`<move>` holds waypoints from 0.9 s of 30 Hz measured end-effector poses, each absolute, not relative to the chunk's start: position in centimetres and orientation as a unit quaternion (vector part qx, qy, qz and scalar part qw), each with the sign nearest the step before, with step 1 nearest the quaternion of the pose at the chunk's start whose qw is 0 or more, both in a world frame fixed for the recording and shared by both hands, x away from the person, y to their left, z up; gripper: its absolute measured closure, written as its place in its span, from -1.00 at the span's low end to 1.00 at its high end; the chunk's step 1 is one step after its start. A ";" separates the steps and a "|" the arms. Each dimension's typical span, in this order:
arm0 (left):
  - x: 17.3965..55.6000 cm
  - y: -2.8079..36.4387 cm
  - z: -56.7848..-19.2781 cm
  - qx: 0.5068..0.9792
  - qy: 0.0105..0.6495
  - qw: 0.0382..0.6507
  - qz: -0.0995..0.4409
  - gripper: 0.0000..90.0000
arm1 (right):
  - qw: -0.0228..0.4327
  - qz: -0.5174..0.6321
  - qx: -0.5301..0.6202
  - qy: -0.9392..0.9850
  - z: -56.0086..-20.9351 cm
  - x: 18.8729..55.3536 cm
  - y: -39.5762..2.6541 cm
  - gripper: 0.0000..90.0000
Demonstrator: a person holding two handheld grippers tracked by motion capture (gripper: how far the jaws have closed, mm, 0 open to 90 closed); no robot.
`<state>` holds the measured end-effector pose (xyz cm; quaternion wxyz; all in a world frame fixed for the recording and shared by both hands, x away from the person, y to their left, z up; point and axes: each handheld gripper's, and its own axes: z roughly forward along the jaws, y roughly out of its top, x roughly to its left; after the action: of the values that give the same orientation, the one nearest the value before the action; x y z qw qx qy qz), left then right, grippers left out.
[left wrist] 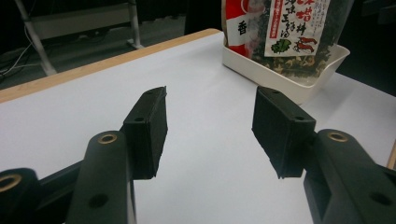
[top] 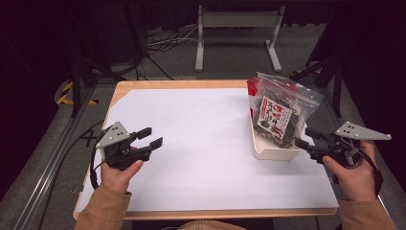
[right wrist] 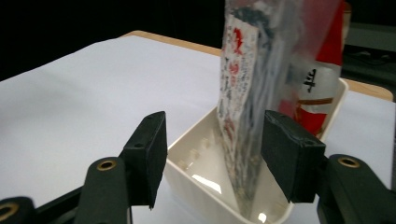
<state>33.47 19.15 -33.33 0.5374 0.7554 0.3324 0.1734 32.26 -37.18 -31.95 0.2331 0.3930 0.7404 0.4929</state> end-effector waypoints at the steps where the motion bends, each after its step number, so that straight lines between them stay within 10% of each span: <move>1: 33.5 19.2 -33.3 0.755 0.332 0.537 0.173 0.01 | 0.234 0.494 0.388 0.742 -32.0 32.2 -37.1 -0.09; 27: 30.9 22.4 -35.4 0.750 0.337 0.538 0.186 -0.06 | 0.178 0.498 0.318 0.787 -37.6 31.7 -32.5 -0.21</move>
<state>30.86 22.43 -35.44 0.5378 0.7500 0.3372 0.1860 31.69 -32.53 -37.61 0.1782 0.3175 0.7869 0.4982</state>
